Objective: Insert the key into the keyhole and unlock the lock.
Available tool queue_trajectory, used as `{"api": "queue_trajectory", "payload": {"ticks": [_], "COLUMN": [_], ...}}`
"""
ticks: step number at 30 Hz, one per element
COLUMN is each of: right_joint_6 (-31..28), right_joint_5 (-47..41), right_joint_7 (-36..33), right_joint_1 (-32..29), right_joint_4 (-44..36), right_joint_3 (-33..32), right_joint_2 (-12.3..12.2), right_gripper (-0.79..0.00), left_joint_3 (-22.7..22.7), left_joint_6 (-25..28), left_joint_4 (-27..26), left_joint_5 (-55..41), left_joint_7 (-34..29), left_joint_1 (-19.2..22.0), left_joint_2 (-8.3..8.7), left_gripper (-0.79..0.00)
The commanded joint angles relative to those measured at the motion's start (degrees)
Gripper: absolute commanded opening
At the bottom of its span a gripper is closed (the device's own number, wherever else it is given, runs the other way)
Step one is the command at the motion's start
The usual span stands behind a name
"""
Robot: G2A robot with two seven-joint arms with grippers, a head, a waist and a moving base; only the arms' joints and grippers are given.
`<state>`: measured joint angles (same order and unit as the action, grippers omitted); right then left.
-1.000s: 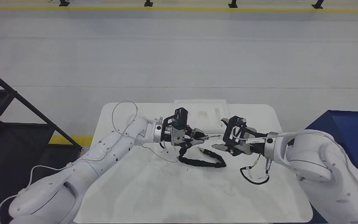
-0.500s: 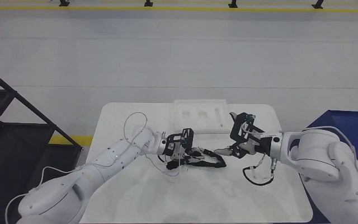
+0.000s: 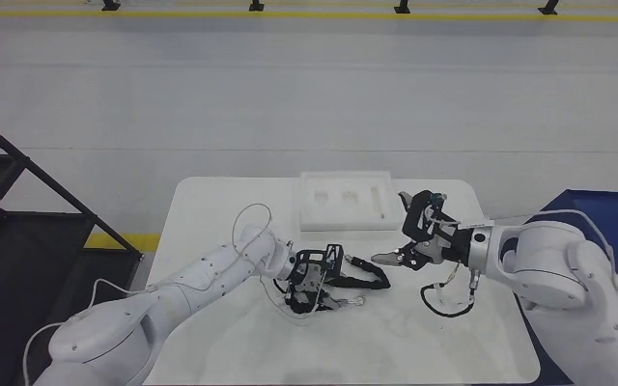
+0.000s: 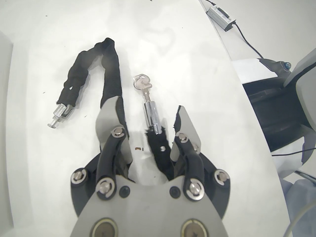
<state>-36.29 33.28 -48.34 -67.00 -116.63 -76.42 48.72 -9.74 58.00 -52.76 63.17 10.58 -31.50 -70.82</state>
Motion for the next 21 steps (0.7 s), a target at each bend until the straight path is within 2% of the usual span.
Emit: {"api": "queue_trajectory", "payload": {"ticks": [1,7,13,17,21], "right_joint_6": [-0.4,-5.9,-12.9,-16.7,-19.3], "right_joint_5": [-0.4,-0.2,0.1,-1.2,-2.8], "right_joint_7": [0.8,4.8,10.6,12.3,11.9], "right_joint_1": [0.2,3.6,11.5,18.4,25.4], "right_joint_4": [0.9,6.3,15.4,22.2,28.2], "right_joint_3": [0.3,2.7,7.3,10.6,13.9], "right_joint_2": [0.0,0.4,1.6,2.6,3.6], "right_gripper": [0.000,0.000,0.000,0.000,0.000], "left_joint_3": [0.0,0.0,0.0,0.0,0.0], "left_joint_6": [0.0,0.0,0.0,0.0,0.0], "left_joint_4": [0.3,2.0,-0.6,-1.3,-2.5], "left_joint_5": [-2.1,-7.2,-11.0,-14.1,-19.0], "left_joint_7": [1.9,7.4,11.4,10.1,5.7], "left_joint_1": [0.8,6.0,13.3,18.4,22.3], "left_joint_2": [0.05,2.08,6.08,8.69,10.17], "left_gripper": [0.000,0.000,0.000,0.000,0.000]}}
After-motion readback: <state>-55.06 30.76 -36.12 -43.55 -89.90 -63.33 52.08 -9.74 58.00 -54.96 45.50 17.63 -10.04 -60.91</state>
